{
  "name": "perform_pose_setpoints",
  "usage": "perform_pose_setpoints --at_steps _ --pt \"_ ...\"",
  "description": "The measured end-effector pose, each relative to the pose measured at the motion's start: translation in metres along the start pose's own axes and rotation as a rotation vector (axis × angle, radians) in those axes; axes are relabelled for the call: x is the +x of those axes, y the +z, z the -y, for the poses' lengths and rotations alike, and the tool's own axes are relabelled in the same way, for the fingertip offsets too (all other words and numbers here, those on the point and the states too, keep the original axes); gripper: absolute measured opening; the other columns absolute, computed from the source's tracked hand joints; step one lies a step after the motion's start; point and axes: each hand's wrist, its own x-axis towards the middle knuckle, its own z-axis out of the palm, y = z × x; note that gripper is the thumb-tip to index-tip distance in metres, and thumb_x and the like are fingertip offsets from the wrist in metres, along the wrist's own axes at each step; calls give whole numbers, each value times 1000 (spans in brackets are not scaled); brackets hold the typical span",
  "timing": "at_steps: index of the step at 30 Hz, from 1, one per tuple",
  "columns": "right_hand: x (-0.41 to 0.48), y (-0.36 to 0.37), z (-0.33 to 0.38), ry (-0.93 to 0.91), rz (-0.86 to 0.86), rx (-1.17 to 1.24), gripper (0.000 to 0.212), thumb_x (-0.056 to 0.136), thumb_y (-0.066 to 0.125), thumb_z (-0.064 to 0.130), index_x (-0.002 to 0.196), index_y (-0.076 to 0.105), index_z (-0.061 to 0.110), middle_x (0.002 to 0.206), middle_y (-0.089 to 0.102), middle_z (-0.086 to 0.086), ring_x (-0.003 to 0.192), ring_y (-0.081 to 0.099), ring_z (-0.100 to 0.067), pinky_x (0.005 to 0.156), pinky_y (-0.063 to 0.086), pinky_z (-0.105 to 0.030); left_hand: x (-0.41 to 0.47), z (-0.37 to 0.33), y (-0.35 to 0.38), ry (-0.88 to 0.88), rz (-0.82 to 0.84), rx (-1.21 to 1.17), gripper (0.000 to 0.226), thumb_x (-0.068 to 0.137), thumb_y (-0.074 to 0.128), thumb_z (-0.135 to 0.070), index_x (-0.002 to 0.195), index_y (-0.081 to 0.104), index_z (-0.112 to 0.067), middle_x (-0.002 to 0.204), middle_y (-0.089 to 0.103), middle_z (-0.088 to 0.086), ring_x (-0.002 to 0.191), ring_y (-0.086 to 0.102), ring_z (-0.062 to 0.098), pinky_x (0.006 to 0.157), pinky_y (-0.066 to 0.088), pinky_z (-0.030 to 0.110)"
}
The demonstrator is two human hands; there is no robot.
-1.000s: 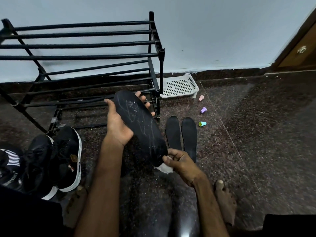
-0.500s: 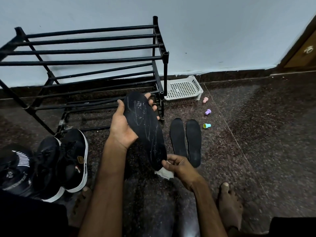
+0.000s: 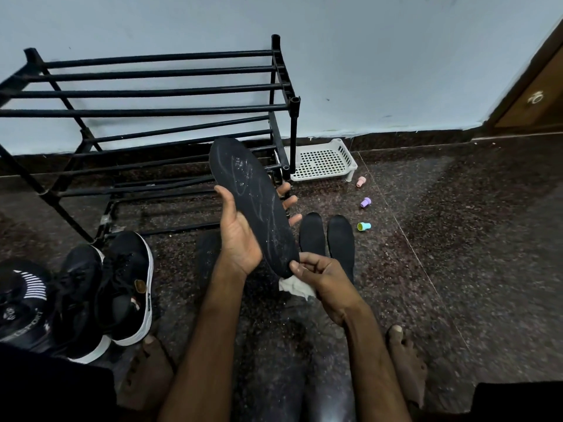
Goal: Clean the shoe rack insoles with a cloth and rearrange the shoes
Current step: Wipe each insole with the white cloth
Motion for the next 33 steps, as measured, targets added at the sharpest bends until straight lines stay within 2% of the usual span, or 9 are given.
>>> perform_pose_setpoints --at_steps 3,7,10,15,18,23,26,30,33 --pt "3 6 11 -35 -62 25 16 87 65 0 102 69 -2 100 73 -19 87 70 -21 84 57 -30 1 6 6 4 0 27 89 89 16 -77 134 51 -8 129 58 20 109 59 33 101 43 61" --pt "-1 5 23 -16 -52 -36 24 86 66 -1 110 67 -5 101 73 -20 87 70 -22 81 58 -30 4 5 9 19 -27 41 93 88 14 -80 130 53 -7 114 62 17 86 61 29 71 55 43" --pt "-7 -14 28 21 -109 -121 27 84 69 -1 111 68 0 92 74 -16 79 69 -21 69 58 -28 2 1 1 -18 10 107 93 91 10 -76 127 57 -5 116 63 18 83 60 30 62 56 40" --pt "5 -22 52 -193 -460 -154 12 90 66 5 100 72 9 85 74 -3 80 67 -14 69 55 -20 -10 3 -13 -222 145 229 84 99 13 -64 135 54 0 129 56 29 96 62 35 81 55 52" --pt "11 -11 72 -292 -457 -252 10 91 67 16 99 74 14 95 76 -3 92 70 -15 81 55 -28 -17 14 -21 -368 234 221 88 97 18 -66 141 44 6 132 51 30 107 57 39 94 46 56" --pt "11 2 80 -360 -391 -342 11 92 67 18 100 73 12 92 76 -4 89 72 -19 80 57 -33 -22 21 -32 -543 326 274 90 92 38 -71 145 40 2 140 46 31 121 52 42 105 36 58" --pt "10 2 79 -351 -361 -366 11 91 68 18 97 74 11 91 77 -4 89 72 -22 82 58 -40 -26 15 -30 -551 302 284 98 83 42 -79 148 40 -6 150 41 25 137 41 42 108 38 53" --pt "9 4 73 -287 -222 -465 15 88 71 25 95 76 12 93 77 -3 93 72 -23 89 56 -48 -24 2 -19 -388 187 153 104 74 42 -86 143 49 -9 147 47 18 136 46 33 104 47 40" --pt "11 10 69 -259 -174 -549 15 87 70 26 93 77 15 93 77 0 93 72 -19 90 55 -46 -17 -2 -5 -303 161 117 102 82 23 -83 149 38 -8 152 41 18 141 39 32 111 40 45"
